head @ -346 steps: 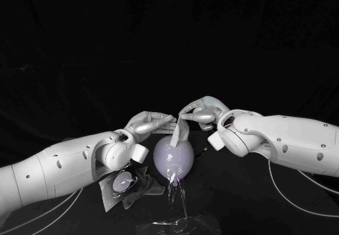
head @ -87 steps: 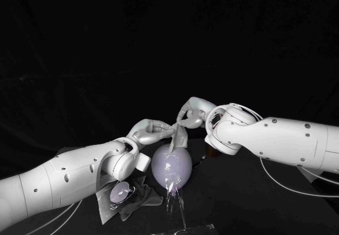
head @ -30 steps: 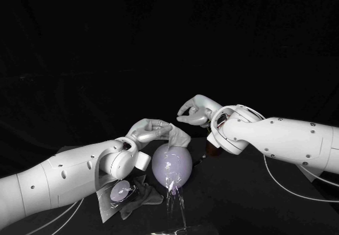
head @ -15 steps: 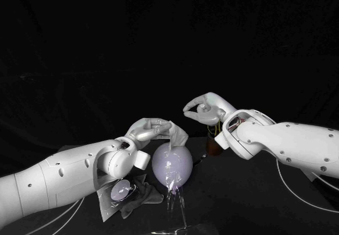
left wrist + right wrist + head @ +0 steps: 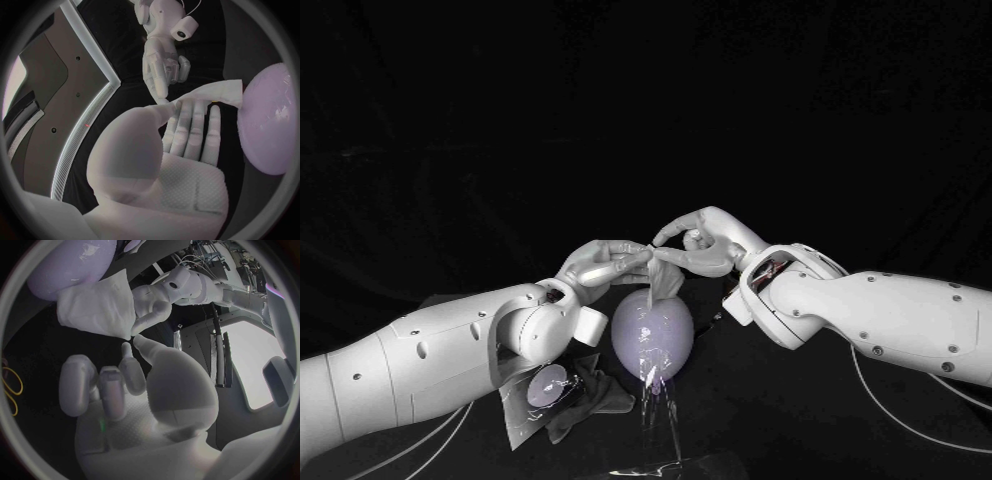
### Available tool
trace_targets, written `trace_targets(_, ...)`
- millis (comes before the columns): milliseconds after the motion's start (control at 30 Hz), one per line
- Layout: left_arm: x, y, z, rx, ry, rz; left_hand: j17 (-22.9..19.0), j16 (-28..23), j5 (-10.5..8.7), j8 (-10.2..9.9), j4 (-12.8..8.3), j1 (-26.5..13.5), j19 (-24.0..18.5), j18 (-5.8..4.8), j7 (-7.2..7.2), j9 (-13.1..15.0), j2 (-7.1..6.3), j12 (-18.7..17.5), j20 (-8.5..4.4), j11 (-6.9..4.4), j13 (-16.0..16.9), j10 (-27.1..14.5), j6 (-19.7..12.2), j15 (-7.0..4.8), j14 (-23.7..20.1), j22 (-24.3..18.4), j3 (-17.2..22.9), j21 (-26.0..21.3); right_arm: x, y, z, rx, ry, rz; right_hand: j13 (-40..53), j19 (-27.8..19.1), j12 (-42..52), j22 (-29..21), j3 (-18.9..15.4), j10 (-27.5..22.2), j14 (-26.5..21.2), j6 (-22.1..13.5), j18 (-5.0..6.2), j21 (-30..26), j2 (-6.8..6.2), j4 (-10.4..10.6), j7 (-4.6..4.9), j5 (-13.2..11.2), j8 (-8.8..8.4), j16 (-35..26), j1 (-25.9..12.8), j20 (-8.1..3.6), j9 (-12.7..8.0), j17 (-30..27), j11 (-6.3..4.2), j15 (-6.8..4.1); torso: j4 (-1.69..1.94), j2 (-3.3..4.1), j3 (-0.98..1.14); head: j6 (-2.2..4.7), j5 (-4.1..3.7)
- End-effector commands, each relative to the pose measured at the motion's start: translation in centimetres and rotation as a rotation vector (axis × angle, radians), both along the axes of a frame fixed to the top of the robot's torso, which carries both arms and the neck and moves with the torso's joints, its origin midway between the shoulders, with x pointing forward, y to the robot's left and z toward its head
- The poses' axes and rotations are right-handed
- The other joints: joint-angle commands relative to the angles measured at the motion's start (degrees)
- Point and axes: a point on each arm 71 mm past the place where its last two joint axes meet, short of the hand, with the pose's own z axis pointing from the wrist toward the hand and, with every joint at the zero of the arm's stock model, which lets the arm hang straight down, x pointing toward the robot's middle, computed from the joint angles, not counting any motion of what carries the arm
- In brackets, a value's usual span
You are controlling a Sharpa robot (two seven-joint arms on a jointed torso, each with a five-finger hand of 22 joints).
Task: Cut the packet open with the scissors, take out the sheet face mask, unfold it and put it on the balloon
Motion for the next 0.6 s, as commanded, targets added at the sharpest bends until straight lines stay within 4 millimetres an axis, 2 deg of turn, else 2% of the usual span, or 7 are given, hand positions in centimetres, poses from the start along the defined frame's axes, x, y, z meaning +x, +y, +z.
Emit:
trace_targets(33,-0.12,-0.23,0.28,-0.027,-0.005,-0.018,0.1,0.4,0.37,0.2,-0.5,-0.3,0.6,0.72,-0.01,4.9,0.31,-0.1,-0.02,-0.09,0.1,0.5,-0.4,-0.11,0.2,0.1,0.1,0.4,0.12,0.16,-0.09,-0.019,-0.016,-0.025,3.2,0.0,0.2,9.5,-0.9,0.2,6.1,0.1,-0.61,-0.5,-0.36,0.4,0.08,0.2,-0.45,0.2,-0.8,-0.02,-0.3,15.0,0.15,0.16,0.02,-0.01,-0.11,-0.19,0.02)
trace_targets(600,-0.03,0.03,0.26,-0.024,-0.007,-0.008,0.3,0.6,0.38,0.2,-0.7,-0.3,0.6,0.78,0.04,5.1,0.38,-0.1,-0.03,-0.1,0.1,0.6,-0.4,-0.13,0.2,0.2,0.2,0.6,-0.05,0.54,-0.49,-0.039,0.009,-0.029,3.4,0.0,0.4,9.6,-2.3,0.2,6.1,0.8,-0.6,-0.6,-0.58,1.5,-0.06,0.2,-0.75,0.2,-1.2,0.01,-0.6,15.0,0.09,0.15,-0.04,-0.1,-0.06,-0.36,0.12)
